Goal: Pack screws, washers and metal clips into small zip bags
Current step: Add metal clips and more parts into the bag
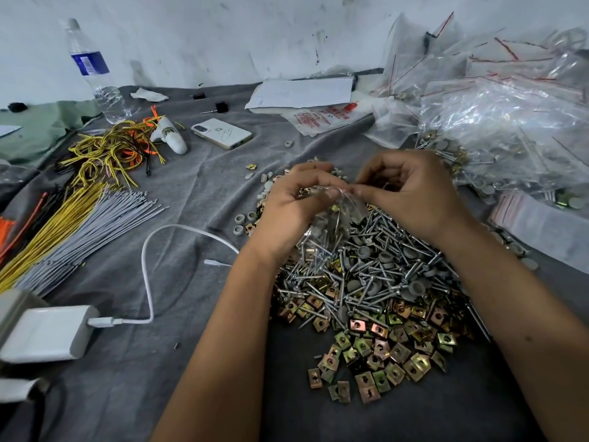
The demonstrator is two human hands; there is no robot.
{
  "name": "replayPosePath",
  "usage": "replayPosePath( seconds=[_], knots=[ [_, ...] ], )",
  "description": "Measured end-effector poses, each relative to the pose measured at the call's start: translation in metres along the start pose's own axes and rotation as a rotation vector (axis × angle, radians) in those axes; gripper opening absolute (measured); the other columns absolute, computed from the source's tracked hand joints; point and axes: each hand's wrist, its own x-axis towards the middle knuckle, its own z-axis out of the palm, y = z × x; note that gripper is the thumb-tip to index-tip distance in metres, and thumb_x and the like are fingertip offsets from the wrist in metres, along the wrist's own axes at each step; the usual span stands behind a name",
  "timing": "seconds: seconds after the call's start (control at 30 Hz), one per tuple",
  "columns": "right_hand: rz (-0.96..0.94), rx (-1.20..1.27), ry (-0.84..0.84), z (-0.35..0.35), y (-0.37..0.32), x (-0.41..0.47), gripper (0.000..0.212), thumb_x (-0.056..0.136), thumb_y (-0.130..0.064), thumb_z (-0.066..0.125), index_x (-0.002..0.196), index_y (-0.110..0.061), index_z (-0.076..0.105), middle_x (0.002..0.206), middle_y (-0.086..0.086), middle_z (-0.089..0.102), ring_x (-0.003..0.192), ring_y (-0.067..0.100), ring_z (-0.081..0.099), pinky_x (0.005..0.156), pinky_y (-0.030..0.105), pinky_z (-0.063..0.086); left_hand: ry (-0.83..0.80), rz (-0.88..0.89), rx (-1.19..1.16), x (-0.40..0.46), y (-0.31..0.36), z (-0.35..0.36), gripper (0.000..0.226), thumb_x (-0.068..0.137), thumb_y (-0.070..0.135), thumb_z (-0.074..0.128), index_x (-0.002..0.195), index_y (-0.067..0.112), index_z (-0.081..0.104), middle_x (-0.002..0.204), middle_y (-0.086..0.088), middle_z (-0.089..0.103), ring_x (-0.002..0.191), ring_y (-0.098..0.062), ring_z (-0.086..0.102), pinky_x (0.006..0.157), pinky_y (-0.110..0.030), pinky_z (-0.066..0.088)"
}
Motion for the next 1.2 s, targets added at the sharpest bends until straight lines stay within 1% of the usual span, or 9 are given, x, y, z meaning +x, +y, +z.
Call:
replayPosePath(
  seconds=[0.17,0.3,0.53,0.6,0.67,0.77,0.9,1.03,1.2],
  knots=[
    [-0.026,0.048,-0.127,-0.001,-0.002,-0.003,0.022,0.081,-0.01,0.082,0.091,-0.029,0.075,0.088,-0.014,0.078,0.08,0.004,0.074,0.072,0.016,0.057,-0.026,-0.004,-0.115,-0.002,0.001,0.001,0.016,0.084,0.013,0.072,0.09,0.022,0.083,0.124,0.002,0.07,0.136,-0.022,0.056,0.116,-0.052,0.042],
    [0.001,0.107,-0.085,-0.001,0.006,-0.001,0.016,0.085,-0.009,0.079,0.096,-0.02,0.077,0.086,-0.001,0.079,0.074,0.021,0.076,0.069,0.027,0.062,0.056,-0.008,-0.065,0.0,-0.001,0.0,0.013,0.092,0.006,0.073,0.1,0.013,0.08,0.13,-0.009,0.068,0.133,-0.02,0.058,0.116,-0.053,0.043],
    [0.031,0.01,-0.013,-0.007,0.013,0.001,0.008,0.09,-0.019,0.077,0.09,-0.027,0.076,0.082,-0.009,0.077,0.068,0.007,0.071,0.062,0.022,0.056,0.086,0.001,0.126,0.0,-0.001,0.0,0.011,0.096,0.01,0.071,0.101,0.005,0.079,0.112,0.01,0.071,0.121,-0.01,0.063,0.104,-0.024,0.046],
    [0.047,-0.158,-0.128,-0.012,0.012,0.0,0.008,0.087,-0.037,0.076,0.087,-0.028,0.076,0.081,-0.014,0.075,0.07,0.003,0.07,0.064,0.026,0.056,0.1,0.0,0.233,0.001,-0.003,-0.002,0.01,0.096,0.015,0.072,0.098,0.006,0.077,0.116,0.005,0.069,0.119,-0.014,0.061,0.096,-0.023,0.046],
    [0.075,-0.257,-0.336,-0.018,0.008,-0.001,0.025,0.077,-0.055,0.075,0.086,-0.031,0.078,0.079,-0.016,0.074,0.069,0.002,0.068,0.064,0.026,0.05,0.111,0.01,0.342,0.002,-0.006,-0.002,0.012,0.09,0.019,0.068,0.094,0.013,0.076,0.12,-0.001,0.066,0.123,-0.022,0.055,0.102,-0.036,0.042],
    [0.095,-0.256,-0.62,-0.021,0.001,0.001,0.018,0.074,-0.049,0.083,0.087,-0.036,0.08,0.087,-0.016,0.075,0.082,0.003,0.07,0.078,0.03,0.053,0.141,0.05,0.469,0.001,-0.008,0.001,0.023,0.076,0.024,0.054,0.088,0.022,0.073,0.118,0.0,0.064,0.122,-0.026,0.046,0.1,-0.031,0.028],
    [0.092,-0.298,-0.745,-0.024,0.003,0.001,0.013,0.078,-0.042,0.085,0.09,-0.042,0.079,0.095,-0.02,0.072,0.091,0.001,0.069,0.086,0.033,0.054,0.176,0.054,0.488,0.002,-0.01,-0.002,0.019,0.077,0.024,0.058,0.087,0.026,0.073,0.118,0.002,0.064,0.123,-0.025,0.045,0.096,-0.027,0.025],
    [0.05,-0.24,-0.652,-0.024,0.004,0.0,0.012,0.078,-0.042,0.084,0.088,-0.042,0.079,0.095,-0.019,0.074,0.091,-0.001,0.069,0.084,0.033,0.05,0.192,0.036,0.409,0.002,-0.009,-0.001,0.019,0.078,0.022,0.058,0.083,0.036,0.069,0.115,0.007,0.063,0.12,-0.018,0.044,0.104,-0.036,0.029],
    [0.045,0.01,-0.172,-0.022,0.008,0.002,0.017,0.084,-0.028,0.079,0.1,-0.024,0.08,0.095,-0.007,0.078,0.094,0.016,0.074,0.09,0.046,0.06,0.181,0.006,0.317,0.005,-0.007,-0.002,0.02,0.074,0.017,0.057,0.079,0.032,0.07,0.121,-0.001,0.067,0.128,-0.028,0.05,0.11,-0.056,0.037]
  ],
)
